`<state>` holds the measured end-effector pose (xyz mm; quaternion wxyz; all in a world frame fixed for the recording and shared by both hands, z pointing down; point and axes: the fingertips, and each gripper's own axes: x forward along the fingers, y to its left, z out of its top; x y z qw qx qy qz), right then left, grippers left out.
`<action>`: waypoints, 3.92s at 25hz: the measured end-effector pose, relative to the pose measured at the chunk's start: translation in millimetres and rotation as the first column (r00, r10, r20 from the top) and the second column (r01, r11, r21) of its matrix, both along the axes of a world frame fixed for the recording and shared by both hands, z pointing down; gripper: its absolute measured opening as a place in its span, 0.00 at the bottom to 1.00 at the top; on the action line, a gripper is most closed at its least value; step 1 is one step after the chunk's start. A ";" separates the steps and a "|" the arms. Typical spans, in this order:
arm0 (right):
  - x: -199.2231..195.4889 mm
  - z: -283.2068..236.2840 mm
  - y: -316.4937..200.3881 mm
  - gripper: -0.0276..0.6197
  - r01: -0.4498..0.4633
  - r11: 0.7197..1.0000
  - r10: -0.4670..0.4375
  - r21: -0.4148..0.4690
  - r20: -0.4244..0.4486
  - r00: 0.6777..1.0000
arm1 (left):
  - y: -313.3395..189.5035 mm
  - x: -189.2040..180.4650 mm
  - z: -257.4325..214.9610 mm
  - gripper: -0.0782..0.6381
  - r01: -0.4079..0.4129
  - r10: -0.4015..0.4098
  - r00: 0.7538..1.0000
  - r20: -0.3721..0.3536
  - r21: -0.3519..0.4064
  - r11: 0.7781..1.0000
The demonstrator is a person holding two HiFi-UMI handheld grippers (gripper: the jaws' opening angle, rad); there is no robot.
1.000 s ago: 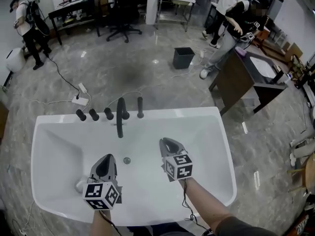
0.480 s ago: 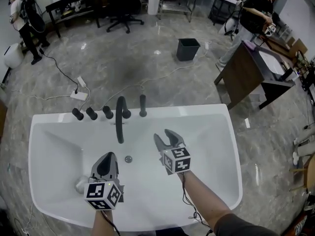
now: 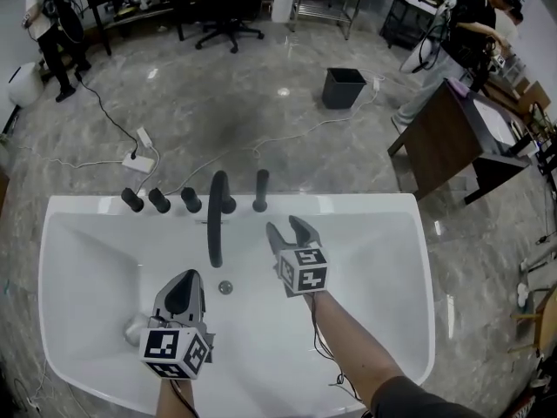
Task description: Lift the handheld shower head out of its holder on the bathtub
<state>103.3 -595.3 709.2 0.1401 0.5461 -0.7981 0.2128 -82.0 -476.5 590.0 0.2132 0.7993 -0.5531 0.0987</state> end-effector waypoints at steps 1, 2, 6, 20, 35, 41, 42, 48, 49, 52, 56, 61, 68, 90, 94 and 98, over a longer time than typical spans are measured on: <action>-1.4 2.3 -6.2 0.38 0.004 1.000 -0.004 0.004 -0.012 1.000 | -2.0 -0.7 2.8 0.13 0.004 -0.004 1.000 0.000 0.002 1.000; -3.1 4.0 -12.5 0.38 0.007 1.000 -0.007 0.010 -0.025 1.000 | -3.9 -1.2 5.5 0.13 0.010 -0.010 1.000 -0.006 0.002 1.000; -12.5 11.3 -35.0 0.43 0.019 0.999 -0.015 0.048 -0.082 0.997 | -8.9 -3.7 18.9 0.13 0.022 -0.022 0.999 -0.027 -0.007 1.000; -26.8 38.9 -89.8 0.42 0.033 0.996 -0.015 0.082 -0.213 0.977 | -16.9 -10.3 38.6 0.13 0.018 -0.018 0.999 -0.028 -0.007 1.000; -41.6 46.1 -110.6 0.27 0.075 0.994 -0.056 0.074 -0.227 0.972 | -12.1 -21.6 48.8 0.13 0.042 -0.042 0.999 -0.027 -0.024 0.999; -37.1 31.8 -92.9 0.26 0.041 0.996 -0.022 0.081 -0.216 0.976 | -5.5 -22.3 36.0 0.13 0.047 -0.048 0.999 -0.022 -0.028 0.998; -36.6 23.9 -89.5 0.26 0.040 0.995 -0.020 0.096 -0.208 0.978 | -3.2 -21.9 32.4 0.13 0.046 -0.047 0.999 -0.023 -0.030 0.998; -33.8 -32.0 -67.2 0.26 0.086 0.980 -0.051 0.179 -0.188 0.981 | 14.8 -21.2 10.5 0.13 0.049 -0.050 0.999 -0.011 -0.036 0.998; -32.6 -40.0 -62.1 0.26 0.092 0.977 -0.056 0.191 -0.189 0.980 | 17.4 -20.8 6.0 0.13 0.051 -0.051 0.999 -0.012 -0.032 0.998; -28.9 -64.0 -43.7 0.26 0.108 0.969 -0.065 0.224 -0.194 0.979 | 26.4 -18.5 -7.4 0.13 0.057 -0.057 0.998 -0.022 -0.026 0.998; -19.2 -101.5 -12.2 0.26 0.112 0.958 -0.066 0.264 -0.175 0.982 | 38.5 -9.2 -30.4 0.13 0.057 -0.057 0.998 -0.023 -0.006 0.998; -7.7 -144.8 39.1 0.26 0.105 0.945 -0.058 0.310 -0.157 0.986 | 59.9 0.4 -58.4 0.13 0.044 -0.044 0.998 -0.037 0.008 0.999; 1.1 -195.4 107.4 0.26 0.091 0.935 -0.039 0.343 -0.154 0.987 | 102.4 9.3 -90.9 0.13 0.028 -0.026 0.999 -0.046 0.026 0.999; 1.2 -274.3 336.2 0.26 0.017 0.914 0.055 0.405 -0.167 0.984 | 289.3 -4.0 -166.4 0.13 -0.035 0.048 0.994 -0.098 0.128 0.991; -4.6 -292.6 371.4 0.26 0.017 0.902 0.062 0.431 -0.167 0.984 | 320.1 -5.2 -179.1 0.13 -0.052 0.067 0.993 -0.099 0.151 0.987; -10.7 -303.4 405.5 0.26 0.023 0.899 0.059 0.438 -0.173 0.983 | 348.6 -3.7 -192.4 0.13 -0.070 0.089 0.991 -0.099 0.177 0.982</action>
